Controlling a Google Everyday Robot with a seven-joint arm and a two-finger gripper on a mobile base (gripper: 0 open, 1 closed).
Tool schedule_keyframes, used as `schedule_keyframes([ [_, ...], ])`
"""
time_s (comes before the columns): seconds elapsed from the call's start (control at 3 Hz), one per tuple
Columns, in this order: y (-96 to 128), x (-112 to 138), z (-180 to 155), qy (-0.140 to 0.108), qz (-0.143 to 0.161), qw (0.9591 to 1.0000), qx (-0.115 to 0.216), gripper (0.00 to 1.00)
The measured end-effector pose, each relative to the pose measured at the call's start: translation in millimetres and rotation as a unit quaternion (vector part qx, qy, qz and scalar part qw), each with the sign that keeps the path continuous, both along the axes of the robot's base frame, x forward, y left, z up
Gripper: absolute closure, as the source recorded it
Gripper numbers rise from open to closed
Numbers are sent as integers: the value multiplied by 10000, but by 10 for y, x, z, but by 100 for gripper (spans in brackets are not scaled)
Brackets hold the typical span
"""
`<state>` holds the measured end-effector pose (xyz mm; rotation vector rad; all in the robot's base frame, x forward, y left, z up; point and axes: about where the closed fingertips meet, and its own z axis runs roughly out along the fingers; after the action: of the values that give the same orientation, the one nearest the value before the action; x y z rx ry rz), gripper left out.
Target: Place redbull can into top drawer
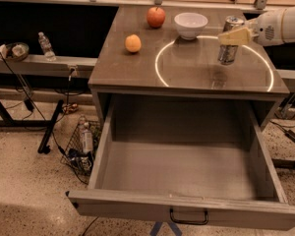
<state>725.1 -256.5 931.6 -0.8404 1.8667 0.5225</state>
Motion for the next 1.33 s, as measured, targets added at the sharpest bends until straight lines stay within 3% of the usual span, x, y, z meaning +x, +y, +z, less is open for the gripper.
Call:
schedule_keyframes([
  [0.33,-12,-470,351,-31,221,9997,109,100],
  [0.67,-199,-1239,718,-52,441,9987,259,100],
  [1.0,-220,-1286,658,10,481,9985,257,100],
  [1.33,-346,-1526,509,133,571,9979,282,100],
])
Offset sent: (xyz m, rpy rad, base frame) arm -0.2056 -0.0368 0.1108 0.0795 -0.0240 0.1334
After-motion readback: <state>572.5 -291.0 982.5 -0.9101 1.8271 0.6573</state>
